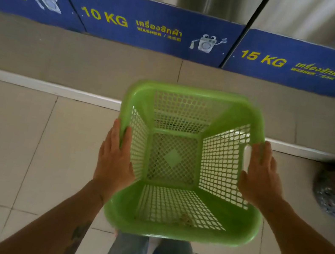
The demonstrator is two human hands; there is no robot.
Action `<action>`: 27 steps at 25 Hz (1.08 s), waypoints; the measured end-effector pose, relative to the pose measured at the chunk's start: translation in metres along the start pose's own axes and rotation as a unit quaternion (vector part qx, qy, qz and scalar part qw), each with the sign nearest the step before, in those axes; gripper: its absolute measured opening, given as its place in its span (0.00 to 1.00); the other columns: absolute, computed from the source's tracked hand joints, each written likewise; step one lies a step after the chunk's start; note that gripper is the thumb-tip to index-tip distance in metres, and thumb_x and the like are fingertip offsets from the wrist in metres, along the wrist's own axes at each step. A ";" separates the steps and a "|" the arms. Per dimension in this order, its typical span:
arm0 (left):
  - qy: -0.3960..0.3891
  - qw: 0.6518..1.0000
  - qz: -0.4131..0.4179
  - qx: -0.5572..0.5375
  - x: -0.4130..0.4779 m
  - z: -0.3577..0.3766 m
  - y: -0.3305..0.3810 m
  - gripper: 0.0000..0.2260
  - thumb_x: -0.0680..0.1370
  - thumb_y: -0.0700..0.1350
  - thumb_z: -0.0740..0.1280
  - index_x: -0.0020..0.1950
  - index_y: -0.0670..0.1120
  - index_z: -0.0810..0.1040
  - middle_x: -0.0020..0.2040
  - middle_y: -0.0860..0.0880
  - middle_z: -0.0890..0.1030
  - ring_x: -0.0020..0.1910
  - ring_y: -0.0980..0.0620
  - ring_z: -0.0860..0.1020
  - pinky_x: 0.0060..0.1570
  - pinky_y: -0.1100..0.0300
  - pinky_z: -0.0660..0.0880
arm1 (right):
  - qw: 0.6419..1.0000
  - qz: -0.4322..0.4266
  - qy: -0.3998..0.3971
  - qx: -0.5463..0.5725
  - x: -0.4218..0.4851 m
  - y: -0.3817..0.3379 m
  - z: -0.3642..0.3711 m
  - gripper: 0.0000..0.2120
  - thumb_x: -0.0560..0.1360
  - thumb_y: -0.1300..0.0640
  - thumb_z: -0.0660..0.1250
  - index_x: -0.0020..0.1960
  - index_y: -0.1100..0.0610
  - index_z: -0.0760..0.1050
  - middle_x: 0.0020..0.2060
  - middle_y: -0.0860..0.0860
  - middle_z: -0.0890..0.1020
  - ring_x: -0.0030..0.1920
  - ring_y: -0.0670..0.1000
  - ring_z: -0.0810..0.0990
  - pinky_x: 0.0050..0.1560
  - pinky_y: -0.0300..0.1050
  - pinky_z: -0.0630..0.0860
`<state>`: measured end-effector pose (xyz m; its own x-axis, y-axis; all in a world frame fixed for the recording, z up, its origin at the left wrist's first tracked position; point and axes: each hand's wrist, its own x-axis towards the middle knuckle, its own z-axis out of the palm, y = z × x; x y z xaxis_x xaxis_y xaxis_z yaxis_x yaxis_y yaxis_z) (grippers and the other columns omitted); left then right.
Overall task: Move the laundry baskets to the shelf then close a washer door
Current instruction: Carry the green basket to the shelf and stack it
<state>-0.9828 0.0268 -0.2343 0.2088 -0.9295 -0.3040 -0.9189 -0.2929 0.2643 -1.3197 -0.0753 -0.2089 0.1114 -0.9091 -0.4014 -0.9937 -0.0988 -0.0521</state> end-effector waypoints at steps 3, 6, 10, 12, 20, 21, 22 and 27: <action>0.003 0.999 0.000 -0.033 0.002 0.012 -0.004 0.46 0.68 0.43 0.73 0.79 0.43 0.50 0.79 0.40 0.42 0.77 0.37 0.49 0.62 0.43 0.74 | 1.000 -0.008 -0.005 -0.027 0.012 0.003 0.019 0.48 0.63 0.66 0.72 0.76 0.60 0.48 0.75 0.66 0.50 0.65 0.73 0.66 0.46 0.62 0.79; 0.028 0.997 -0.009 -0.066 0.002 0.002 -0.003 0.42 0.70 0.36 0.70 0.79 0.43 0.51 0.80 0.43 0.43 0.78 0.40 0.50 0.62 0.49 0.75 | 0.999 -0.028 -0.008 -0.035 0.015 0.003 0.010 0.52 0.60 0.66 0.76 0.75 0.60 0.50 0.73 0.65 0.53 0.60 0.71 0.71 0.39 0.58 0.80; 0.050 0.991 -0.055 -0.111 -0.009 -0.047 -0.012 0.41 0.68 0.34 0.66 0.79 0.47 0.54 0.80 0.50 0.48 0.77 0.45 0.55 0.62 0.50 0.74 | 0.998 -0.050 0.011 -0.046 0.007 -0.013 -0.046 0.52 0.61 0.65 0.75 0.76 0.59 0.48 0.75 0.62 0.51 0.63 0.66 0.70 0.46 0.56 0.80; 0.056 0.991 -0.062 -0.104 -0.024 -0.084 -0.019 0.42 0.67 0.34 0.66 0.78 0.47 0.55 0.80 0.51 0.51 0.77 0.47 0.58 0.62 0.48 0.75 | 0.996 -0.065 0.017 -0.066 -0.008 -0.029 -0.085 0.50 0.62 0.63 0.73 0.76 0.60 0.49 0.76 0.61 0.51 0.63 0.64 0.70 0.49 0.54 0.79; 0.098 0.986 -0.115 -0.068 -0.151 -0.245 -0.046 0.42 0.65 0.38 0.68 0.78 0.48 0.56 0.77 0.50 0.60 0.69 0.44 0.68 0.58 0.47 0.77 | 0.981 -0.155 0.056 -0.101 -0.111 -0.112 -0.239 0.47 0.60 0.58 0.70 0.74 0.61 0.52 0.73 0.59 0.53 0.58 0.61 0.70 0.47 0.55 0.78; 0.105 0.983 -0.133 -0.069 -0.173 -0.258 -0.049 0.42 0.65 0.39 0.68 0.77 0.48 0.57 0.77 0.50 0.61 0.68 0.44 0.69 0.57 0.46 0.77 | 0.977 -0.176 0.068 -0.098 -0.121 -0.122 -0.251 0.47 0.60 0.58 0.70 0.74 0.61 0.52 0.73 0.58 0.53 0.58 0.61 0.70 0.47 0.55 0.78; 0.116 0.978 -0.157 -0.073 -0.196 -0.267 -0.051 0.41 0.66 0.39 0.68 0.77 0.49 0.57 0.76 0.50 0.61 0.68 0.44 0.70 0.56 0.46 0.78 | 0.972 -0.201 0.073 -0.097 -0.131 -0.131 -0.261 0.47 0.61 0.58 0.71 0.75 0.61 0.52 0.73 0.58 0.53 0.59 0.61 0.69 0.47 0.55 0.78; 0.200 0.938 -0.273 -0.074 -0.329 -0.306 -0.059 0.42 0.65 0.41 0.68 0.77 0.51 0.56 0.77 0.52 0.60 0.66 0.44 0.72 0.53 0.46 0.80 | 0.932 -0.336 0.088 -0.105 -0.187 -0.198 -0.297 0.44 0.65 0.59 0.69 0.75 0.59 0.51 0.74 0.57 0.49 0.66 0.62 0.66 0.48 0.51 0.75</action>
<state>-0.8951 0.2810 0.1307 0.7705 -0.6335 -0.0714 -0.5883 -0.7497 0.3031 -1.1463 -0.0057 0.1479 0.7238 -0.6646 -0.1854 -0.6824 -0.7292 -0.0504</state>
